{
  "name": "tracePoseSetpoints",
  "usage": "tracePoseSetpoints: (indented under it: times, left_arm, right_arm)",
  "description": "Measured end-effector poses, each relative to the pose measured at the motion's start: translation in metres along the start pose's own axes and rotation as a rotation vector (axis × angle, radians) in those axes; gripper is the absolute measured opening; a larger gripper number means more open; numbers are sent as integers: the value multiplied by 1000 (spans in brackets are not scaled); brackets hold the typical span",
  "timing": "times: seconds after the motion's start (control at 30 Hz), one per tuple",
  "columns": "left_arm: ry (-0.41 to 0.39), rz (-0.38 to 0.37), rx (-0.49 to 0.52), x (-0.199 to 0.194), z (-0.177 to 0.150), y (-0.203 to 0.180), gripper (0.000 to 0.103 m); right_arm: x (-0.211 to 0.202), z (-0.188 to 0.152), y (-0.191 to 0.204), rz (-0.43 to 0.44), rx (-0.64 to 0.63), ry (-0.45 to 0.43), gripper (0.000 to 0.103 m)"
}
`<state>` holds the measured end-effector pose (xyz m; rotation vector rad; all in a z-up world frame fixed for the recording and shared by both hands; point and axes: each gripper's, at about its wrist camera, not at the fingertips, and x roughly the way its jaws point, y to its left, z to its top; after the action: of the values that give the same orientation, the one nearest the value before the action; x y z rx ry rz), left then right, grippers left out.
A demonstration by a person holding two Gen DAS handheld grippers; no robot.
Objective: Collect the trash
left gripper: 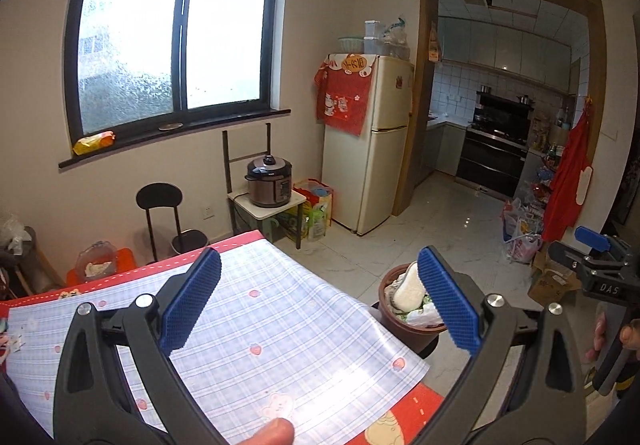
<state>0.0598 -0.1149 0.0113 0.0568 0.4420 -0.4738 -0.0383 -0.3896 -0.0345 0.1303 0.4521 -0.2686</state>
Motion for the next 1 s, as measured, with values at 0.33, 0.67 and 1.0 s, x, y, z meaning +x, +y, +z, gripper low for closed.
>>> tracePoseSetpoints:
  times: [0.33,0.67,1.0]
  left_arm:
    - [5,8,-10,-33,-15,15,97]
    - [7,11,-24,-53,-25,31,97]
    - [1,31,-14,-68,-35,44,97]
  right_arm:
    - [-22,-10,19,-21,-12,-12,98]
    - [-38,-15,35,-53,-31,-14,98]
    - [-46,-22,49,-68,-36,-26,98]
